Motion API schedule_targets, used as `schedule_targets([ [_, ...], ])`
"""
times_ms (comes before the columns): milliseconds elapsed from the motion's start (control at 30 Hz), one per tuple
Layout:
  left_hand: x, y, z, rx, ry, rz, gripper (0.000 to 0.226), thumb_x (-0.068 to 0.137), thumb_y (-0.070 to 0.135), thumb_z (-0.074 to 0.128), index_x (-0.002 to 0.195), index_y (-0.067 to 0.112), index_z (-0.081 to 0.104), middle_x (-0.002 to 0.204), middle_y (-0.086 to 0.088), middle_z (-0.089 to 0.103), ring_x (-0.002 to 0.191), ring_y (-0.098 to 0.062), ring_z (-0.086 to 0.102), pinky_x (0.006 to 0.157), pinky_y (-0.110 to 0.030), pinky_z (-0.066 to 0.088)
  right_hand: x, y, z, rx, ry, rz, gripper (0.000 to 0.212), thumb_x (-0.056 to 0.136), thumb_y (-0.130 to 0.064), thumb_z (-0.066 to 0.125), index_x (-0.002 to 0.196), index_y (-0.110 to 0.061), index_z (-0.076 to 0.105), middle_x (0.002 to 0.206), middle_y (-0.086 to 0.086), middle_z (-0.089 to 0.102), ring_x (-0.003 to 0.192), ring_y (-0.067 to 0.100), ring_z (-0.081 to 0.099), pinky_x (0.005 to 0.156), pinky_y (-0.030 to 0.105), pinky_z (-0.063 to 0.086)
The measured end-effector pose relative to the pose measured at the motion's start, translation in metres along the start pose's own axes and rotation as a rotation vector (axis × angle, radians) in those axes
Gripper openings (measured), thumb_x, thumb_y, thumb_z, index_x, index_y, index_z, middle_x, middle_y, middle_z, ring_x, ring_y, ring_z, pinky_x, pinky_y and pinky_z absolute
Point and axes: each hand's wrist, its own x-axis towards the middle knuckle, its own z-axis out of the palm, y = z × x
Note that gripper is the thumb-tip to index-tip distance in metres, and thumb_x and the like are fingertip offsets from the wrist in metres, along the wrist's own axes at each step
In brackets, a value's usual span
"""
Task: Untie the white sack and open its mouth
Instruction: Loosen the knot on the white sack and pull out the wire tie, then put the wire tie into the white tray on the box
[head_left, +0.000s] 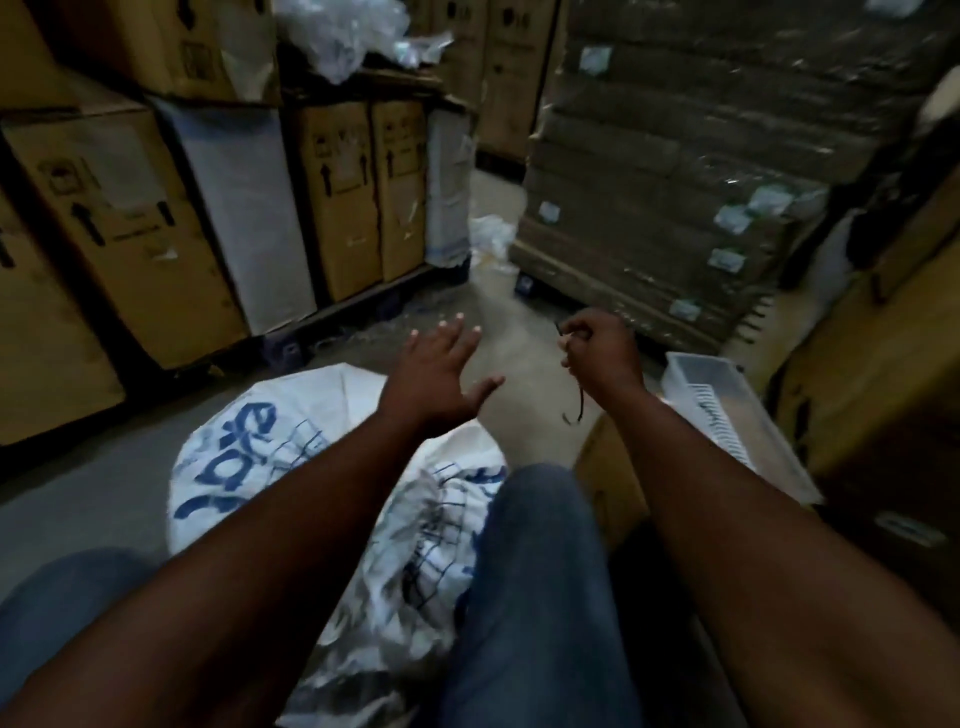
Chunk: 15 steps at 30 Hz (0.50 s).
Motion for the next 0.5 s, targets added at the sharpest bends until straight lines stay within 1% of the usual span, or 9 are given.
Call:
schedule_targets([
  [67, 0.016, 0.031, -0.007, -0.032, 0.017, 0.044, 0.096, 0.086, 0.084, 0.019, 0.164, 0.029, 0.029, 0.175, -0.001, 0.018, 0.161, -0.023, 0.019, 0.131, -0.051, 0.012, 0.004, 0.001, -0.043, -0.036, 0.023, -0.003, 0.02, 0.083, -0.007, 0.069, 0.077, -0.026, 0.065, 0.074, 0.008, 0.069, 0.068, 0.032, 0.071, 0.066, 0.044, 0.062],
  [167, 0.035, 0.087, -0.008, -0.055, 0.032, 0.137, 0.091, 0.09, 0.081, 0.019, 0.165, 0.029, 0.026, 0.175, -0.001, 0.018, 0.161, -0.023, 0.018, 0.131, -0.052, 0.013, 0.01, 0.019, -0.111, -0.074, 0.095, 0.045, 0.03, 0.087, 0.004, 0.069, 0.072, -0.021, 0.061, 0.062, 0.007, 0.062, 0.052, 0.021, 0.064, 0.045, 0.022, 0.052],
  [233, 0.044, 0.125, -0.005, -0.077, 0.027, 0.196, 0.087, 0.093, 0.079, 0.018, 0.165, 0.03, 0.023, 0.175, 0.0, 0.016, 0.161, -0.021, 0.017, 0.13, -0.05, 0.012, 0.011, 0.033, -0.15, -0.107, 0.164, 0.076, 0.028, 0.086, 0.005, 0.07, 0.072, -0.018, 0.061, 0.062, 0.007, 0.062, 0.049, 0.016, 0.064, 0.038, 0.018, 0.048],
  [333, 0.056, 0.184, 0.004, -0.129, 0.014, 0.269, 0.089, 0.092, 0.078, 0.014, 0.166, 0.03, 0.024, 0.175, 0.0, 0.016, 0.161, -0.021, 0.019, 0.13, -0.048, 0.014, 0.012, 0.064, -0.202, -0.165, 0.239, 0.16, 0.027, 0.085, 0.006, 0.069, 0.068, -0.015, 0.062, 0.063, 0.013, 0.066, 0.043, 0.013, 0.065, 0.041, 0.023, 0.053],
  [367, 0.058, 0.2, 0.008, -0.137, 0.015, 0.293, 0.09, 0.091, 0.077, 0.012, 0.165, 0.029, 0.026, 0.175, 0.0, 0.018, 0.161, -0.021, 0.02, 0.13, -0.048, 0.015, 0.014, 0.075, -0.212, -0.188, 0.253, 0.191, 0.029, 0.084, 0.006, 0.069, 0.065, -0.015, 0.062, 0.062, 0.013, 0.067, 0.047, 0.017, 0.068, 0.046, 0.03, 0.059],
  [400, 0.061, 0.217, 0.013, -0.14, 0.01, 0.321, 0.09, 0.091, 0.077, 0.012, 0.165, 0.029, 0.027, 0.175, -0.001, 0.018, 0.161, -0.021, 0.02, 0.13, -0.048, 0.016, 0.017, 0.086, -0.222, -0.198, 0.264, 0.228, 0.03, 0.083, 0.005, 0.069, 0.063, -0.015, 0.061, 0.061, 0.012, 0.068, 0.052, 0.023, 0.072, 0.053, 0.039, 0.063],
  [433, 0.065, 0.232, 0.019, -0.141, -0.001, 0.344, 0.088, 0.092, 0.076, 0.013, 0.165, 0.029, 0.027, 0.175, -0.001, 0.019, 0.161, -0.021, 0.02, 0.13, -0.048, 0.016, 0.018, 0.095, -0.23, -0.201, 0.271, 0.259, 0.032, 0.084, 0.005, 0.069, 0.062, -0.016, 0.061, 0.061, 0.011, 0.068, 0.058, 0.028, 0.074, 0.06, 0.047, 0.065],
  [467, 0.068, 0.245, 0.026, -0.142, -0.016, 0.36, 0.085, 0.095, 0.075, 0.016, 0.165, 0.029, 0.026, 0.175, -0.001, 0.018, 0.161, -0.021, 0.019, 0.13, -0.048, 0.014, 0.021, 0.104, -0.233, -0.2, 0.276, 0.287, 0.033, 0.085, 0.005, 0.069, 0.062, -0.016, 0.06, 0.06, 0.01, 0.068, 0.061, 0.03, 0.075, 0.064, 0.052, 0.065],
  [500, 0.073, 0.256, 0.032, -0.145, -0.031, 0.37, 0.081, 0.098, 0.073, 0.02, 0.165, 0.029, 0.026, 0.175, 0.0, 0.017, 0.161, -0.021, 0.019, 0.13, -0.049, 0.013, 0.024, 0.113, -0.234, -0.201, 0.28, 0.31, 0.034, 0.086, 0.005, 0.069, 0.062, -0.016, 0.059, 0.06, 0.009, 0.067, 0.064, 0.032, 0.076, 0.067, 0.053, 0.065],
])
